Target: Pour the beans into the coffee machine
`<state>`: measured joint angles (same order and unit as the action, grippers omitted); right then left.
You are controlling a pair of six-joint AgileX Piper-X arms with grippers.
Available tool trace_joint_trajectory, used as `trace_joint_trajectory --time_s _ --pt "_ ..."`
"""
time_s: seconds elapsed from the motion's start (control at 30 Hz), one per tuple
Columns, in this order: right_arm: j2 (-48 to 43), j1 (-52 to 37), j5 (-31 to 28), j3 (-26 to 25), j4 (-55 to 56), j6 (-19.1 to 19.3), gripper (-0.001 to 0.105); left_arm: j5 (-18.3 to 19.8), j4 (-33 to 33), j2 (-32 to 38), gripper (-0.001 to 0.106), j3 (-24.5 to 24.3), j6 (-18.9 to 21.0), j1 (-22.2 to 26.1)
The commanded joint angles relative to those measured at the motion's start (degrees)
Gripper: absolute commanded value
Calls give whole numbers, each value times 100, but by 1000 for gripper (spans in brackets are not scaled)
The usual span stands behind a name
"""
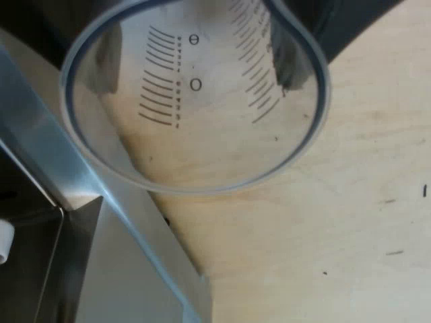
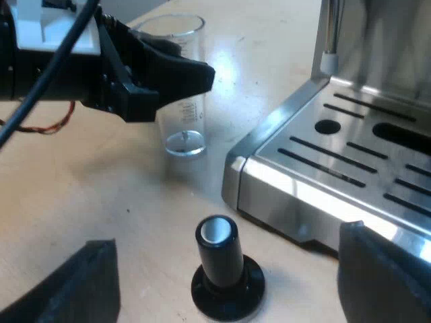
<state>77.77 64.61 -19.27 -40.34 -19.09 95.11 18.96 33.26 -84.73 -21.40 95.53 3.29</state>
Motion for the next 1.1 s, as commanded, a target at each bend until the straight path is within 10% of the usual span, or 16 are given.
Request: trace_joint_trajectory --time_s 0.03,0.23,0.53,1.1 --pt "79 -45 -7 -16 -90 -27 69 -27 102 27 11 -12 62 3" --pt "78 -45 -7 -16 -175 -27 69 -27 102 -40 13 -12 62 3" --pt "78 -45 -7 -16 -175 -27 69 -27 102 -199 57 -12 62 3" --pt "78 -45 16 -16 -175 -27 69 158 102 -182 79 -12 169 3"
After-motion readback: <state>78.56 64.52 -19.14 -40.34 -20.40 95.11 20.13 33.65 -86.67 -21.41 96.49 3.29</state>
